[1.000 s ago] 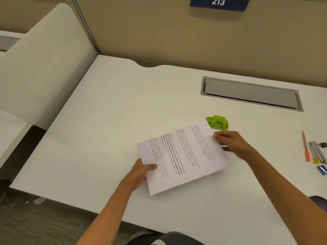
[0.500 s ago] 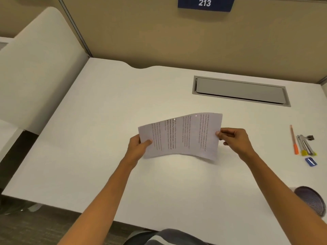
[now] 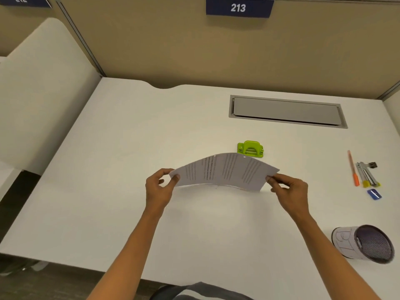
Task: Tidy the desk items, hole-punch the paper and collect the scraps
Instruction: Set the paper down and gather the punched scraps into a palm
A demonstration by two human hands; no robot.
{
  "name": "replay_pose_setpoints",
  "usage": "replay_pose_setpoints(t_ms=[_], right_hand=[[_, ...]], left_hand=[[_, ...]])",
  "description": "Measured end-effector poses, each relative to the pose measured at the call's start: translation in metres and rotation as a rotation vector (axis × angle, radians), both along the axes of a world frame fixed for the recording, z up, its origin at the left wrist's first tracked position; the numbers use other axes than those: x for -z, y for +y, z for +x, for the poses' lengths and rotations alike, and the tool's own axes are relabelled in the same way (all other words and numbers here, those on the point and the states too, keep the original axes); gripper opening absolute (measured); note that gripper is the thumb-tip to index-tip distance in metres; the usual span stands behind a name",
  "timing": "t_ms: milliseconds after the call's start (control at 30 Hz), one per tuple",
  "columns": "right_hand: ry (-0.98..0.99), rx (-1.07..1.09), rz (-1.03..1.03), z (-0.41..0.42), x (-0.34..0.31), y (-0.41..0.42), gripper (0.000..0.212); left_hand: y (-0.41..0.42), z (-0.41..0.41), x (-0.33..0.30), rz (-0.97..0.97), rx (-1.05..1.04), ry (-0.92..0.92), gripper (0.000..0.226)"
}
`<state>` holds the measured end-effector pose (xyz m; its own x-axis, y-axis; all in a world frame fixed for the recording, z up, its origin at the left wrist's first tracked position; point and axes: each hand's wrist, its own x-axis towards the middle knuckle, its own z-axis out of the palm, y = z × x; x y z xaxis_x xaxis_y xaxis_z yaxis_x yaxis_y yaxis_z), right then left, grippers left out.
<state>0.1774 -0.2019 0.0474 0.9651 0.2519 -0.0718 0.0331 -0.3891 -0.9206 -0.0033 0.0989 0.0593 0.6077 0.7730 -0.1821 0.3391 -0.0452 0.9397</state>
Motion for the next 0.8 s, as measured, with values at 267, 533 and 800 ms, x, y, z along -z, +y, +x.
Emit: replay_pose_setpoints(t_ms=[267,533,800], right_hand=[[0.024,0.099,0.091,-0.013,0.002,-0.003,0.015],[0.043,0.13,0.128,-0.039,0.003,-0.009,0.01],[-0.01,0.114,0.12,-0.063,-0.003,-0.024,0.012]], left_hand=[[0.0,-0.005,-0.006,0.001,0.02,-0.074,0.018],[-0.002,-0.024,-0.004,0.033,0.062,-0.075,0.029],[-0.006,-0.05,-0.002,0.027,0.133,-0.08,0.024]])
